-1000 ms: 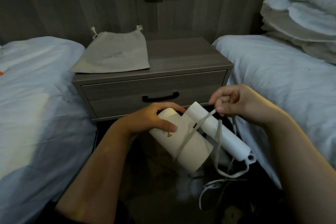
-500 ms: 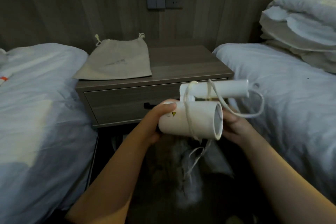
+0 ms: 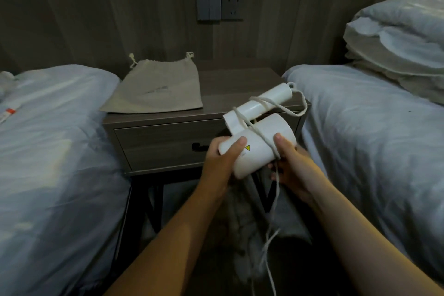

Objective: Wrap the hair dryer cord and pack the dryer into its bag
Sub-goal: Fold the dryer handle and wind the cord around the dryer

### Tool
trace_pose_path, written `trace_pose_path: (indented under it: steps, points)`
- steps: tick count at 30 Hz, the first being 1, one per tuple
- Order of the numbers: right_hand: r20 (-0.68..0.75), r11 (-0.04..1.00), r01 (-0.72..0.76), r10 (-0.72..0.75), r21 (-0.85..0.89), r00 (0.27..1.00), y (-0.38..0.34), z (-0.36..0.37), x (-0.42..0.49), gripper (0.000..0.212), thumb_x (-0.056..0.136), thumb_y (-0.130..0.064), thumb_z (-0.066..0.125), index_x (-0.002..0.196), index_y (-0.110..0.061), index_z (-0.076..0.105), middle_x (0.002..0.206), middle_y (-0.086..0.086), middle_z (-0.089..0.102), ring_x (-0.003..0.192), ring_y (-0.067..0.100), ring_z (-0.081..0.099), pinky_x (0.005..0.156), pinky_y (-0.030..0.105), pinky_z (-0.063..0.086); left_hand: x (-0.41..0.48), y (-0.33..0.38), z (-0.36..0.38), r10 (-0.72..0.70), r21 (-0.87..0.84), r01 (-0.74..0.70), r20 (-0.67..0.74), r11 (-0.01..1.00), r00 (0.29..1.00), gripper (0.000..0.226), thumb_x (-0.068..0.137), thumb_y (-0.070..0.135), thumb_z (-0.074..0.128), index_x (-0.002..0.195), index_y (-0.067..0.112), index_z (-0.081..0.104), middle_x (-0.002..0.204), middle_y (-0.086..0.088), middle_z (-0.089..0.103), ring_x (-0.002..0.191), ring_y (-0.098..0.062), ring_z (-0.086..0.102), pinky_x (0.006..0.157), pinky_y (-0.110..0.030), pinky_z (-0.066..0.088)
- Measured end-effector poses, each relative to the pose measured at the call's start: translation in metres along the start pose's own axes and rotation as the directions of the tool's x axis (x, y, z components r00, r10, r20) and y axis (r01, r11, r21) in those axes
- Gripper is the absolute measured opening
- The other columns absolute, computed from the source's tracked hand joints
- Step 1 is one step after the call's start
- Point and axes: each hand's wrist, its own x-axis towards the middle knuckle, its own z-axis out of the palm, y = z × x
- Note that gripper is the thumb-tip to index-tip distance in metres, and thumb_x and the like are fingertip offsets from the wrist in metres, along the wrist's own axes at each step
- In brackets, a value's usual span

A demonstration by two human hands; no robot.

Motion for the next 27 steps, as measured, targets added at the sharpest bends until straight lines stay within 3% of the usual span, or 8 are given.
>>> trace_pose_path:
  steps: [4, 7, 11, 14, 19, 22, 25, 27]
  points:
    - [0.027, 0.994, 0.099, -0.098, -0.036, 0.995, -0.007, -0.012, -0.002, 0.032, 0.071, -0.039, 0.065, 0.083, -0.011, 0.056, 0.059, 0.006, 0.050, 0.046, 0.014, 0.046, 0.038, 0.024, 0.035, 0.009, 0.011, -0.006, -0.072, 0.040, 0.071, 0.030, 0.997, 0.997, 0.049, 0.080, 0.060, 0.050, 0.112, 0.023, 0.055, 0.109, -0.008, 0.067, 0.084, -0.022, 0.065, 0.068, -0.033, 0.051]
    - [0.094, 0.991, 0.090, -0.081, -0.094, 0.992, -0.007, -0.016, -0.005, 0.041, 0.068, -0.041, 0.063, 0.086, -0.005, 0.058, 0.056, 0.007, 0.052, 0.041, 0.015, 0.046, 0.036, 0.023, 0.036, 0.010, 0.021, -0.014, -0.078, -0.001, 0.078, 0.008, 0.997, 0.997, 0.018, 0.091, 0.047, 0.046, 0.099, 0.034, 0.056, 0.101, -0.002, 0.067, 0.084, -0.018, 0.066, 0.067, -0.034, 0.052]
    - [0.149, 0.989, 0.083, -0.064, -0.125, 0.987, -0.005, -0.013, -0.008, 0.049, 0.057, -0.047, 0.068, 0.083, -0.006, 0.060, 0.055, 0.004, 0.056, 0.041, 0.014, 0.048, 0.036, 0.023, 0.039, 0.003, 0.022, -0.016, 0.037, 0.109, -0.042, 0.041, 0.993, 0.998, 0.024, 0.094, 0.032, 0.047, 0.082, 0.024, 0.065, 0.068, 0.004, 0.070, 0.070, -0.015, 0.064, 0.068, -0.034, 0.052]
    - [0.181, 0.976, 0.118, -0.085, -0.181, 0.980, -0.009, -0.012, -0.008, 0.039, 0.056, -0.044, 0.071, 0.079, -0.013, 0.063, 0.057, 0.002, 0.058, 0.042, 0.013, 0.047, 0.038, 0.022, 0.039, 0.000, 0.026, -0.015, 0.083, 0.142, -0.083, 0.004, 0.986, 0.997, 0.025, 0.094, 0.035, 0.046, 0.077, 0.027, 0.063, 0.071, 0.004, 0.069, 0.067, -0.011, 0.065, 0.071, -0.034, 0.054]
    - [0.085, 0.980, 0.104, -0.091, -0.168, 0.992, -0.005, -0.008, -0.006, 0.034, 0.060, -0.040, 0.073, 0.078, -0.013, 0.063, 0.054, -0.002, 0.059, 0.047, 0.013, 0.050, 0.041, 0.025, 0.042, 0.005, 0.021, -0.012, -0.051, 0.068, 0.051, -0.009, 0.996, 0.999, 0.029, 0.092, 0.044, 0.047, 0.107, 0.023, 0.060, 0.104, -0.009, 0.067, 0.094, -0.025, 0.064, 0.093, -0.049, 0.051]
    - [0.002, 0.993, 0.067, -0.068, -0.094, 0.998, -0.009, -0.008, -0.005, 0.036, 0.064, -0.036, 0.075, 0.083, -0.009, 0.060, 0.053, 0.001, 0.055, 0.048, 0.014, 0.049, 0.041, 0.024, 0.042, -0.001, 0.014, -0.006, -0.200, 0.038, 0.197, 0.108, 0.980, 0.974, 0.043, 0.090, 0.050, 0.047, 0.122, 0.023, 0.053, 0.120, -0.011, 0.065, 0.109, -0.029, 0.062, 0.097, -0.048, 0.048]
    - [-0.036, 0.998, 0.048, -0.050, -0.051, 0.998, -0.013, -0.009, -0.005, 0.037, 0.074, -0.040, 0.064, 0.088, -0.007, 0.059, 0.059, 0.006, 0.053, 0.048, 0.015, 0.048, 0.042, 0.025, 0.040, -0.009, 0.007, 0.000, -0.286, 0.140, 0.255, 0.282, 0.957, 0.916, 0.039, 0.086, 0.050, 0.052, 0.114, 0.024, 0.060, 0.113, -0.006, 0.068, 0.101, -0.025, 0.065, 0.086, -0.043, 0.051]
    - [-0.046, 0.996, 0.040, -0.044, -0.076, 0.998, -0.013, -0.010, -0.005, 0.044, 0.074, -0.044, 0.063, 0.091, -0.004, 0.060, 0.061, 0.009, 0.054, 0.046, 0.016, 0.047, 0.041, 0.026, 0.038, -0.010, 0.005, 0.001, -0.297, 0.170, 0.257, 0.278, 0.951, 0.914, 0.023, 0.086, 0.041, 0.058, 0.101, 0.023, 0.061, 0.108, -0.009, 0.067, 0.095, -0.025, 0.064, 0.081, -0.043, 0.052]
